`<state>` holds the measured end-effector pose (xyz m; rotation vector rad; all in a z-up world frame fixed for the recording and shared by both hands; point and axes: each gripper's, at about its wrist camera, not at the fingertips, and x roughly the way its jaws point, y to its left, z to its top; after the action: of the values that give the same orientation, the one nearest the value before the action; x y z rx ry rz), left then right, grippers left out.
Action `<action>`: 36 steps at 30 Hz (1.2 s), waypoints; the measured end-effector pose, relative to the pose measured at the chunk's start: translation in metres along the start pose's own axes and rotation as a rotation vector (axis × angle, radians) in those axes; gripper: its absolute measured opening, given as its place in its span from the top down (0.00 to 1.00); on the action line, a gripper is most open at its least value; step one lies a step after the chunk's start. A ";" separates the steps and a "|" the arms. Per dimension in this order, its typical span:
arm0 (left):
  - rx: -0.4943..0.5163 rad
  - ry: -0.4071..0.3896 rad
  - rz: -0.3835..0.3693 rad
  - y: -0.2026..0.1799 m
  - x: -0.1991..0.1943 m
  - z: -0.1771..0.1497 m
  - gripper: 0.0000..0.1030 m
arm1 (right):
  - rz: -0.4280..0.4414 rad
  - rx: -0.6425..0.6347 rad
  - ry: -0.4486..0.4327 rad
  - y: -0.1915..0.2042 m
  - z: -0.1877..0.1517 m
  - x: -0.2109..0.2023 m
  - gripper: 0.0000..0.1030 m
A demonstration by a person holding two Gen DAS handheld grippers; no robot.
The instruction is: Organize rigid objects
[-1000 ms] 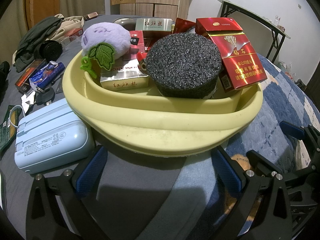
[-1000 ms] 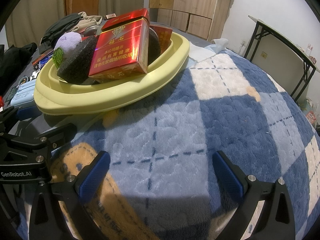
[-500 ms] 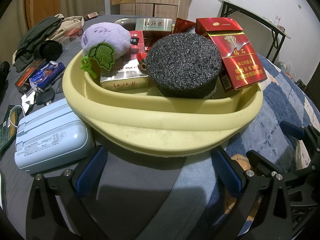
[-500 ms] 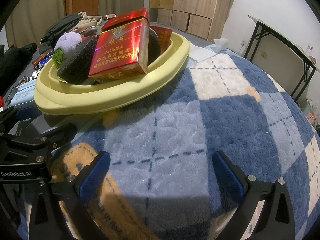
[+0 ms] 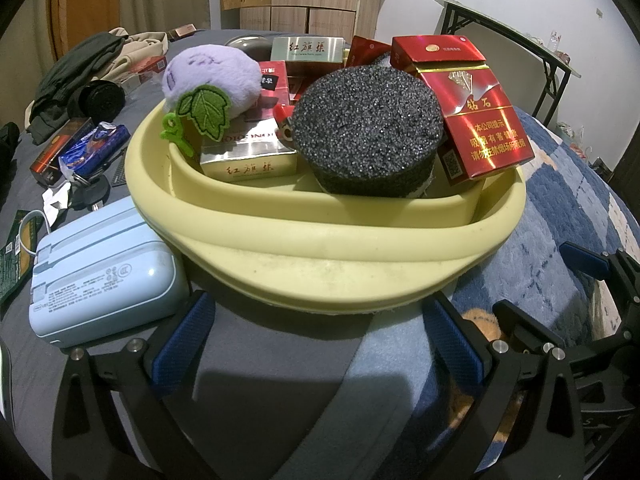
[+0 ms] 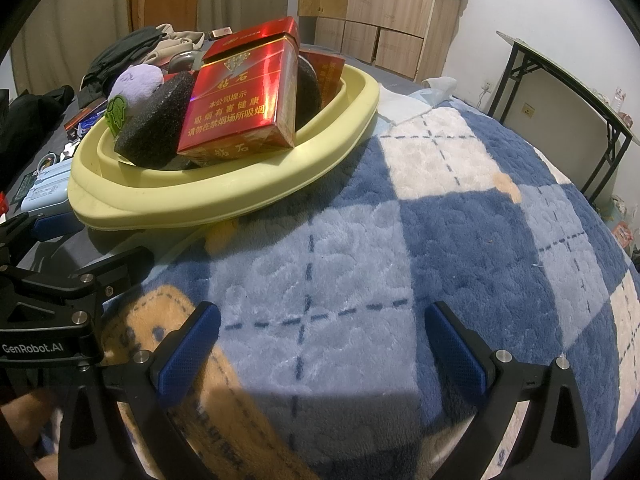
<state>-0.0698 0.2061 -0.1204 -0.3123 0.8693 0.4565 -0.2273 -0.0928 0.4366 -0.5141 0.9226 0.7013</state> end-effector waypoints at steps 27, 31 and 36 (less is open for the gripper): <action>-0.002 0.000 -0.003 -0.001 0.001 0.000 0.00 | 0.001 0.001 0.000 0.000 0.000 0.000 0.00; -0.003 0.000 -0.002 -0.001 -0.001 -0.001 0.00 | 0.001 0.001 0.000 0.000 0.000 0.000 0.00; -0.002 0.000 -0.002 -0.001 -0.001 0.000 0.00 | 0.002 0.002 0.000 0.000 0.000 0.000 0.00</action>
<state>-0.0703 0.2052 -0.1198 -0.3155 0.8686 0.4556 -0.2271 -0.0928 0.4364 -0.5118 0.9238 0.7019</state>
